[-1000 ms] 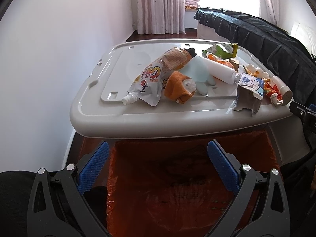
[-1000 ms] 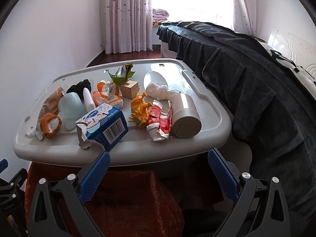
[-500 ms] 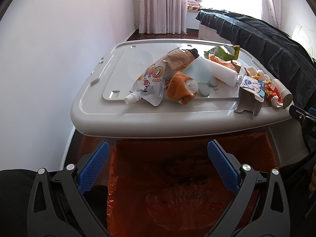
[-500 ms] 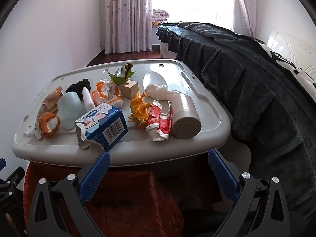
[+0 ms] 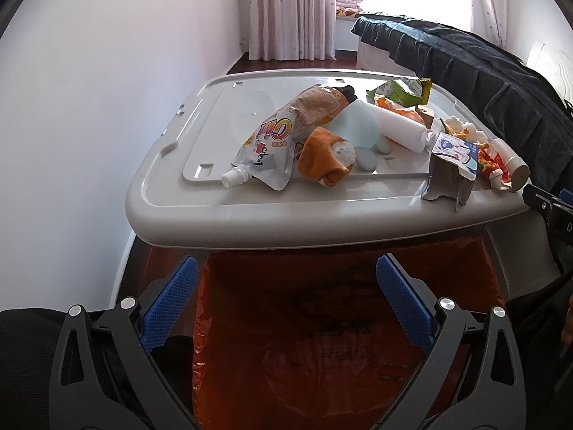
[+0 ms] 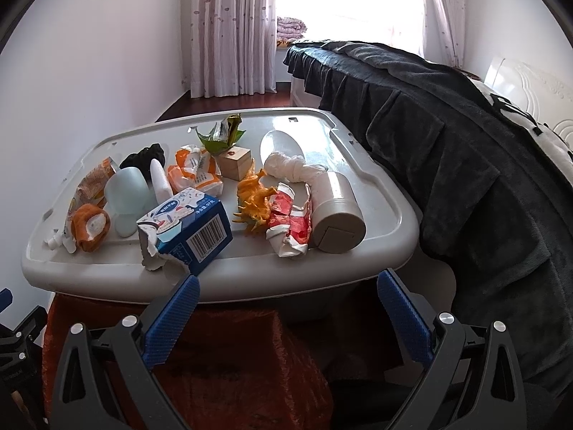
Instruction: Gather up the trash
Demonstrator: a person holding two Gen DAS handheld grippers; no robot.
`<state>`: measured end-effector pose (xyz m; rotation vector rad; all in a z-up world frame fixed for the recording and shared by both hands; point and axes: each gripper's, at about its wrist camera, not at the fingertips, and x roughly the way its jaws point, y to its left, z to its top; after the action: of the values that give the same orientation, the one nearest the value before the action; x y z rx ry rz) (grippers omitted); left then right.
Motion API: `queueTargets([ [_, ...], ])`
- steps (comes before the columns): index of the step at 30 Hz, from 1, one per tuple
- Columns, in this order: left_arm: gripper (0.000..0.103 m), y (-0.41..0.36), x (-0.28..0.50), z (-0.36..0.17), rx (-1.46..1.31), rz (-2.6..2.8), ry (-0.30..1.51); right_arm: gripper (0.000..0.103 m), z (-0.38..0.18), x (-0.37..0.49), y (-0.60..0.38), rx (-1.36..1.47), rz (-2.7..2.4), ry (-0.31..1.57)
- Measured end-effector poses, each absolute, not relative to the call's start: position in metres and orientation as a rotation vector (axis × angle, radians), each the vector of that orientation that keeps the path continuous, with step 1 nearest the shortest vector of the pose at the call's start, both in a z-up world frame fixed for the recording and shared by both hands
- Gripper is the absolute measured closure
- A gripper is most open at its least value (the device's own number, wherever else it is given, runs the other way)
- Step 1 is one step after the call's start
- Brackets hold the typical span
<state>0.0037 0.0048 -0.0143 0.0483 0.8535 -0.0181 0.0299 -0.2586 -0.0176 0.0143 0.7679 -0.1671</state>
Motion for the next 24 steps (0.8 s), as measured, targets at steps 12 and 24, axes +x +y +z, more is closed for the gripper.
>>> queueTargets([
  [12, 0.006, -0.011, 0.022, 0.036, 0.15, -0.034, 0.794, 0.005, 0.022, 0.089, -0.322, 0.186, -0.048, 0.892],
  [24, 0.006, -0.015, 0.028, 0.014, 0.222, -0.023, 0.799, 0.007, -0.022, 0.165, -0.367, 0.19, -0.21, 1.162],
])
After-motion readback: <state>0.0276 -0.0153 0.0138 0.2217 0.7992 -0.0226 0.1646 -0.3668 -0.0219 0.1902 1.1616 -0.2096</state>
